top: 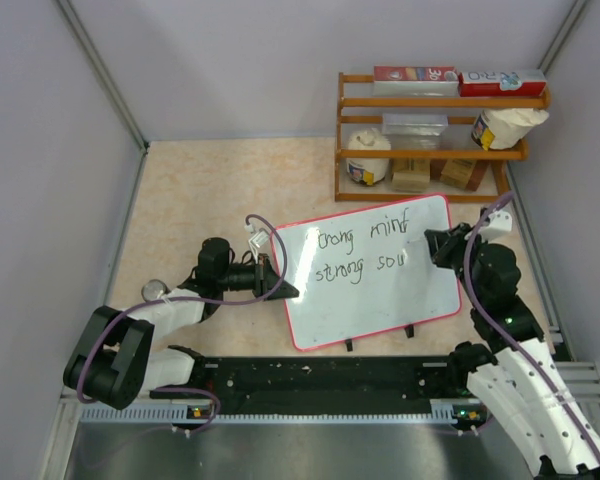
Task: Write a sentence on the whiteboard
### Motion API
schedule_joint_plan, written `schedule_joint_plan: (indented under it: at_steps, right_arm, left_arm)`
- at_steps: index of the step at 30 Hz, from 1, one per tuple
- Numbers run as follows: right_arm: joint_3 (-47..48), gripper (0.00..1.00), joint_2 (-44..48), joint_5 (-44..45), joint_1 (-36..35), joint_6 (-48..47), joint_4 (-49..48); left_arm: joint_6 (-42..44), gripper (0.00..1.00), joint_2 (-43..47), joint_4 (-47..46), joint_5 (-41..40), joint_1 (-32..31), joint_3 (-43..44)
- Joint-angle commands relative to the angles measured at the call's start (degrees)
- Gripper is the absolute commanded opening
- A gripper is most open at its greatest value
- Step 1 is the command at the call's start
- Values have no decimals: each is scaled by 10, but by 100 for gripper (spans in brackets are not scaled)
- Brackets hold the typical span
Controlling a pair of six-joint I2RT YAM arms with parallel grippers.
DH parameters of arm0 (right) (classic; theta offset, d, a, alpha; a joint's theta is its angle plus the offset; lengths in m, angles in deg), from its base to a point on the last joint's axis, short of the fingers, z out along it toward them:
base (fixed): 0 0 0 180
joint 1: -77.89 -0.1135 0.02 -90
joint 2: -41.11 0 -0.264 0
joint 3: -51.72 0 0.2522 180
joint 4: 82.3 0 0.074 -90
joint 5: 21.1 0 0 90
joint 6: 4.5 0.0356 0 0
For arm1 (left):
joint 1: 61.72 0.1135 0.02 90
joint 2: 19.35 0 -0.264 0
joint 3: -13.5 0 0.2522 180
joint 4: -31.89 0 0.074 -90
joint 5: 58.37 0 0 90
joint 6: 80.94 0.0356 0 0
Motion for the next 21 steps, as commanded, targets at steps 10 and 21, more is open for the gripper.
schedule_joint_plan:
  at_steps: [10,21]
  right_arm:
    - [-2,0,-23,5,5,-7,-41]
    - [-36,0,-15,-6,5,-4,-19]
  left_arm:
    - [78,0,-3,7,-90,5,-5]
    - [78,0,-2,9,-92,5,-5]
